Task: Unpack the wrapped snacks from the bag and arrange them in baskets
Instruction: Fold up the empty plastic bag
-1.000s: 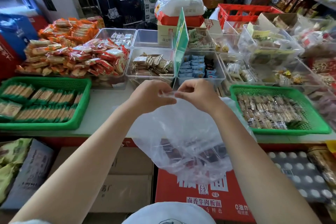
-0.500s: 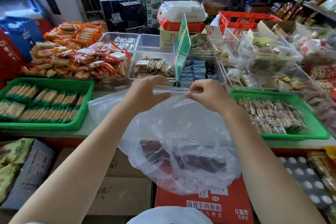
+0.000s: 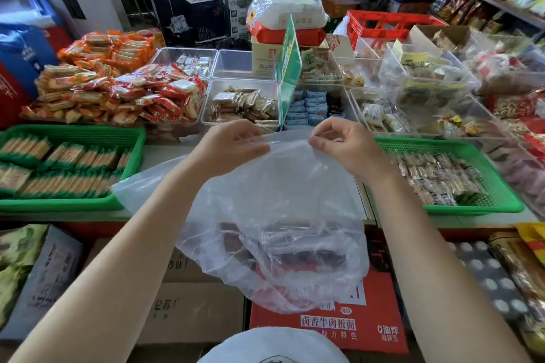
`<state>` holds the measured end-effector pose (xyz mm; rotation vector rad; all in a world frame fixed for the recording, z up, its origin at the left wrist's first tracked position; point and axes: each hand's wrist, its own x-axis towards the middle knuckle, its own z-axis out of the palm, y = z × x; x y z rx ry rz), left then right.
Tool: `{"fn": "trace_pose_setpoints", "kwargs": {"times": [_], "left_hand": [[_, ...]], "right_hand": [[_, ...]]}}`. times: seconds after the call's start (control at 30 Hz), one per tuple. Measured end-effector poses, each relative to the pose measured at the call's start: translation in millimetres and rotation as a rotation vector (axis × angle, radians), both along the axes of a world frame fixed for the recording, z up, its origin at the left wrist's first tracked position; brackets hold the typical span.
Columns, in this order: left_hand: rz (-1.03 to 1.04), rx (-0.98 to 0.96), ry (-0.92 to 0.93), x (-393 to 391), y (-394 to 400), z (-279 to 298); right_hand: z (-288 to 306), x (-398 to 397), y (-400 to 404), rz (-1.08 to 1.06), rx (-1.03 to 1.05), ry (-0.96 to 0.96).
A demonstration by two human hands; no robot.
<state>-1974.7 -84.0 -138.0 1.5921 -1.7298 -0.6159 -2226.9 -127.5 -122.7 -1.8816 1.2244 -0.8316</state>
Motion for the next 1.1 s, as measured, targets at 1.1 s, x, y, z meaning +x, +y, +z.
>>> {"fn": "trace_pose_setpoints", "kwargs": {"times": [1.1], "left_hand": [[0.102,-0.167,0.464,-14.7,-6.4,27.6]], "right_hand": [[1.3,50.7,4.4,0.328,0.280,-0.044]]}}
